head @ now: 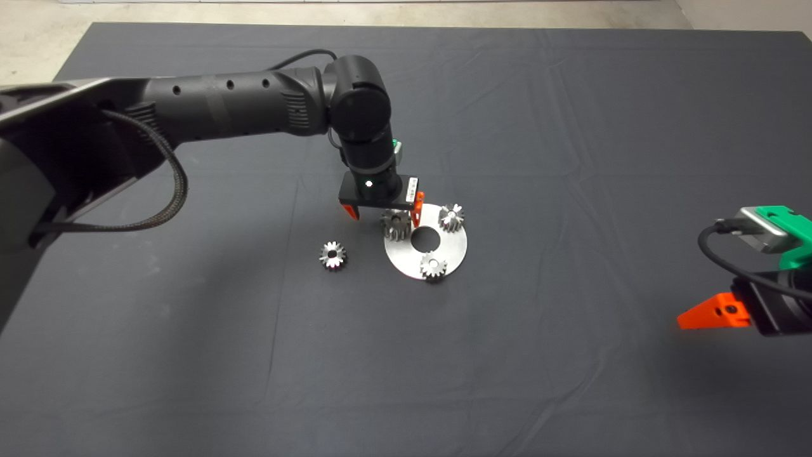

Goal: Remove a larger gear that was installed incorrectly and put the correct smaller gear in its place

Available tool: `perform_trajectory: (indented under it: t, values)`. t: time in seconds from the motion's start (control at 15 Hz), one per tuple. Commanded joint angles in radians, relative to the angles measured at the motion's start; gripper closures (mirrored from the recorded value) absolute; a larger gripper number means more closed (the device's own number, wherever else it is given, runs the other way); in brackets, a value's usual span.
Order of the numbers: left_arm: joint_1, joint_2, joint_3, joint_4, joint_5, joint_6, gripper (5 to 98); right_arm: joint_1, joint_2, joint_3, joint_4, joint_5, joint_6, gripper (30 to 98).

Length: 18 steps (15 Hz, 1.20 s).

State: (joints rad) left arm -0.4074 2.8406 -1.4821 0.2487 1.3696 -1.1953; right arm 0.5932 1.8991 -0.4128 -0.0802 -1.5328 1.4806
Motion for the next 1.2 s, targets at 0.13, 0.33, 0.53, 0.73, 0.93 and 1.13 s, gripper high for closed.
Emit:
perform_trajectory:
  t: [0.13,0.33,0.53,0.73,0.93,1.13]
  values:
    - [-0.010,0.003,-0.015,0.006,-0.052,-0.003,11.5,0.023,-0.013,0.008,0.036,-0.125,-0.006,34.5]
    - [-0.002,0.003,-0.016,0.006,-0.052,-0.001,11.6,0.025,-0.011,0.007,0.040,-0.125,-0.006,34.5]
    - [0.004,0.003,-0.016,0.006,-0.049,0.002,11.5,0.025,-0.013,0.007,0.040,-0.125,-0.006,34.5]
    - [0.004,0.003,-0.016,0.006,-0.047,0.003,11.6,0.025,-0.013,0.007,0.042,-0.125,-0.006,34.5]
    - [0.005,0.003,-0.015,0.006,-0.047,0.005,12.9,0.025,-0.011,0.007,0.043,-0.125,-0.006,34.5]
    - [0.005,0.004,-0.015,0.006,-0.047,0.006,18.1,0.028,-0.013,0.007,0.056,-0.125,-0.005,34.5]
